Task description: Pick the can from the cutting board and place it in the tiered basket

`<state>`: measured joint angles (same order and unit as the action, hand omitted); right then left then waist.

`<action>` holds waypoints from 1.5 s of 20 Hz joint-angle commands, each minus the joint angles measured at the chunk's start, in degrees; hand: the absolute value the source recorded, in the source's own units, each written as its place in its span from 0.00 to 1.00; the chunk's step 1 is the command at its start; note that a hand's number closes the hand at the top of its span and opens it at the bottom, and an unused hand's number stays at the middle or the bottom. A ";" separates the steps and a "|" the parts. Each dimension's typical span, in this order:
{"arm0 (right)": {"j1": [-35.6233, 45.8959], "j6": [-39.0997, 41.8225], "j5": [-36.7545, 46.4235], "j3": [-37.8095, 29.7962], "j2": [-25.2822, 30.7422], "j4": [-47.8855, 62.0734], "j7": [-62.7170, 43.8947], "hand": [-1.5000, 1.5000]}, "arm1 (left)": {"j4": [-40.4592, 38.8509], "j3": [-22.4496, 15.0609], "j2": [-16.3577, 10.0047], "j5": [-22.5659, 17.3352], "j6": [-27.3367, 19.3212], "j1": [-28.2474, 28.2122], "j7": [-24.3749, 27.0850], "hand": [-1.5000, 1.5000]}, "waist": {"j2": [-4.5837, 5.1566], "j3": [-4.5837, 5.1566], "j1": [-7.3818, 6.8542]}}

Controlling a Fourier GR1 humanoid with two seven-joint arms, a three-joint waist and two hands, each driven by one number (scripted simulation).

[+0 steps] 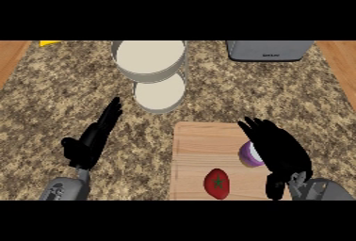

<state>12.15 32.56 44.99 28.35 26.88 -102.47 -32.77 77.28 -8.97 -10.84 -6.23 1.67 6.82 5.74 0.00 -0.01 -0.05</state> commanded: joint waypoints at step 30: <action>-1.95 -9.10 13.42 -9.17 -11.48 12.32 25.58 1.00 | -5.26 5.66 5.16 7.23 2.52 3.24 1.53 0.50 | 0.00 0.02 0.13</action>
<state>9.14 20.87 58.24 20.96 16.35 -89.55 -8.01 75.16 -3.55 -7.06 -1.02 5.38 7.48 6.59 -0.21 0.21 0.02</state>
